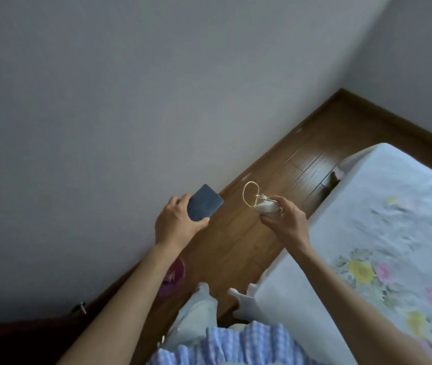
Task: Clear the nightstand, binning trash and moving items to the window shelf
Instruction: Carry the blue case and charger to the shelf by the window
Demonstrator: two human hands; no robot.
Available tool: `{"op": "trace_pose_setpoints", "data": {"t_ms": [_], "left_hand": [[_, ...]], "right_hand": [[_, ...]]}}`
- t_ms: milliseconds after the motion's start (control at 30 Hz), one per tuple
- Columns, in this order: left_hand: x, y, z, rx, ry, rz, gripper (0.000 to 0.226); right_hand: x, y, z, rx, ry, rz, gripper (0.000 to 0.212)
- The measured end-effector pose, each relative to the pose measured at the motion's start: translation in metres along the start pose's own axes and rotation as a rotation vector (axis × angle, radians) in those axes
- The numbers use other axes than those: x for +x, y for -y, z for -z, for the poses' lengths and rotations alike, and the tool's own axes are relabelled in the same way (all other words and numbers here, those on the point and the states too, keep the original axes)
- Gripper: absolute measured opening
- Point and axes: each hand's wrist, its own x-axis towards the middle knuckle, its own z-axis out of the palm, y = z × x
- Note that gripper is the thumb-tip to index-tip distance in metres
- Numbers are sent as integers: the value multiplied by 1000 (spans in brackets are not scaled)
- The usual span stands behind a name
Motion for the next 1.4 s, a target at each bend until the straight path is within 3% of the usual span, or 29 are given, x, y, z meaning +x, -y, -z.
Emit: {"op": "trace_pose_setpoints", "data": {"t_ms": [400,633,967,1400], "left_hand": [[192,-59,-26,-8,192,-341,64],[277,-118,-68,-49,216,-412,69],[420,-293,-147,-72,260,-576,70],[584,-443,-260,-73,370,-661,71]], "right_hand": [[103,-7,18,-61,-284,-191,50],[194,-37,44,-94,-332,-209,51],[342,-109,136,-112,-471,-300,50],[541,-194,221,-136,-528,-386,49]]}}
